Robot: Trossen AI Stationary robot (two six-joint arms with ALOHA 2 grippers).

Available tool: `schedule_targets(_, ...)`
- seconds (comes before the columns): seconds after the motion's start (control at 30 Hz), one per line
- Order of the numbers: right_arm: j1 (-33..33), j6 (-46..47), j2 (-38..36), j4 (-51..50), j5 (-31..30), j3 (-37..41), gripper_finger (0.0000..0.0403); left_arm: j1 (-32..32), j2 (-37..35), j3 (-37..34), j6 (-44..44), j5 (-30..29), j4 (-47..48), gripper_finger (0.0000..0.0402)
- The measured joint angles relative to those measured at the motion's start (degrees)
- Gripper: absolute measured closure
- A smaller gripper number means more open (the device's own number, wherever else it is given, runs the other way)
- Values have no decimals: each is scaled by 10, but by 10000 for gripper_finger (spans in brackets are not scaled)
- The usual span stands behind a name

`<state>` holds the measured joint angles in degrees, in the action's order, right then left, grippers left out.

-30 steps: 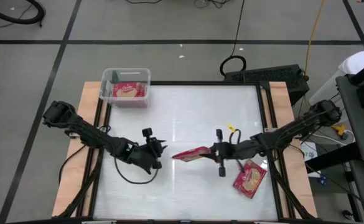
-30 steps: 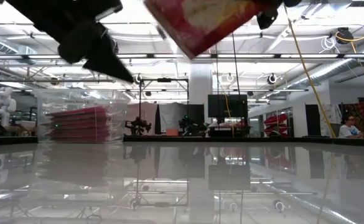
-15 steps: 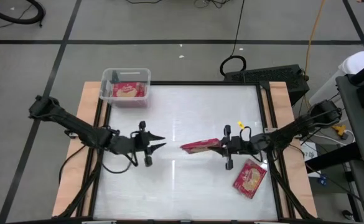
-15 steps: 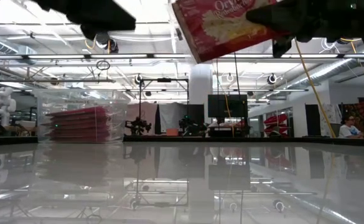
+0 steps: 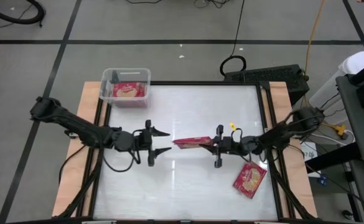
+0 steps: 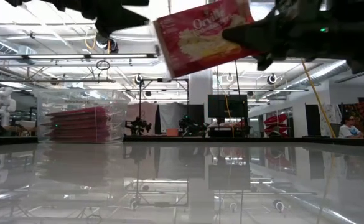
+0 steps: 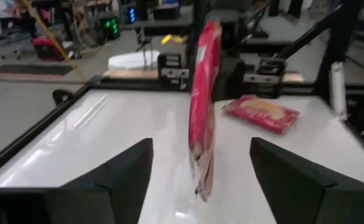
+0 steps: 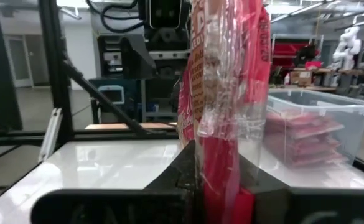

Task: Sort popcorn bags into baskets
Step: Put the red popcorn bag into the transparent container

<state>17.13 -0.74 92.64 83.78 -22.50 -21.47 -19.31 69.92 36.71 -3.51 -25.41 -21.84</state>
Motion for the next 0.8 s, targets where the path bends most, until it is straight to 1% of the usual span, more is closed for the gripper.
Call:
schedule_targets(0.07,-5,-6,25,9,0,-18,385,5,10,0,-2,4,-8,120)
schedule_targets(0.13,-10,-13,48,15,1,-42,385,10,17,0,-5,20,-9,120)
schedule_targets(0.2,-14,-18,66,15,2,-60,385,15,24,0,-11,35,-7,127)
schedule_targets(0.3,-18,-19,86,15,2,-82,385,22,29,0,-16,44,0,149)
schedule_targets(0.53,-22,-17,95,13,3,-96,385,31,29,0,-13,47,29,224)
schedule_targets(0.67,-22,-16,95,14,3,-96,385,42,29,0,-11,73,27,276)
schedule_targets(0.8,-22,-16,95,13,3,-96,385,51,29,0,-13,76,26,326)
